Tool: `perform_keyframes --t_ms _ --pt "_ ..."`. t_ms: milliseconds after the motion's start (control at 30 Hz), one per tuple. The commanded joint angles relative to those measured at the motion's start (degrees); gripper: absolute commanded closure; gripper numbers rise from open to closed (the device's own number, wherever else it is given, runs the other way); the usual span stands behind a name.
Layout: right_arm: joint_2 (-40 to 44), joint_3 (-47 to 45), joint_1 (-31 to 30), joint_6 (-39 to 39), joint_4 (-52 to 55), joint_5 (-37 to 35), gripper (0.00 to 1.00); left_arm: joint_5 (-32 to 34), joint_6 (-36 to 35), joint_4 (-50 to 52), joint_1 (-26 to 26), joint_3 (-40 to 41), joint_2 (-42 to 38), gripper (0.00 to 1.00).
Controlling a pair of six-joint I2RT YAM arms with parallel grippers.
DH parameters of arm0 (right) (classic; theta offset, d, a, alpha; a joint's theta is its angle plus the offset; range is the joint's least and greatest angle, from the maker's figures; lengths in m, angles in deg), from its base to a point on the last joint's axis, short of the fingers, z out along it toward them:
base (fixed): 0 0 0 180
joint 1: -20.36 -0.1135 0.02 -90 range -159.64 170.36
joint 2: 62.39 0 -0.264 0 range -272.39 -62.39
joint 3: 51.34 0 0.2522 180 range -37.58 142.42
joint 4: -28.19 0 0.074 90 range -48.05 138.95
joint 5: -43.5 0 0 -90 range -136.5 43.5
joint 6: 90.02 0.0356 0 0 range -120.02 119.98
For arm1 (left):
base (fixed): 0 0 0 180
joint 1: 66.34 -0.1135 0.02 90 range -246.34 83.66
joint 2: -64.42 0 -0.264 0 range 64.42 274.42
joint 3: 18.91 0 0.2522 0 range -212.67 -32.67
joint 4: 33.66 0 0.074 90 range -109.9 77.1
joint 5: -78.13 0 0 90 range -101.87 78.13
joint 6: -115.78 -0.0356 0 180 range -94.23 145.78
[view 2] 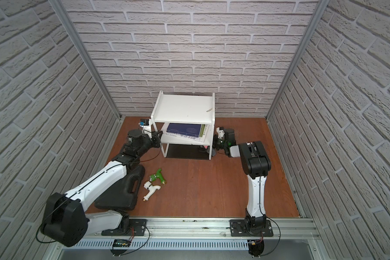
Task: Wipe the bookshelf clean with a cloth
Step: Wipe the dust from the shelf.
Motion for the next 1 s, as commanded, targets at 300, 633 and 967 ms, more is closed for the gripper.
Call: perform_keyframes --t_ms 300,633,967 --pt "8.4 -5.6 5.2 -13.7 20.2 -6.0 0.98 3.4 1.1 6.1 -0.5 2.8 0.0 1.0" --pt "42.5 -14.7 10.8 -28.0 36.0 -31.4 0.97 10.7 -2.7 12.7 2.1 1.4 -6.4 0.48" --pt "69.3 -24.3 8.1 -24.8 27.0 0.7 0.97 7.9 -0.6 18.0 3.0 9.7 -30.2 0.02"
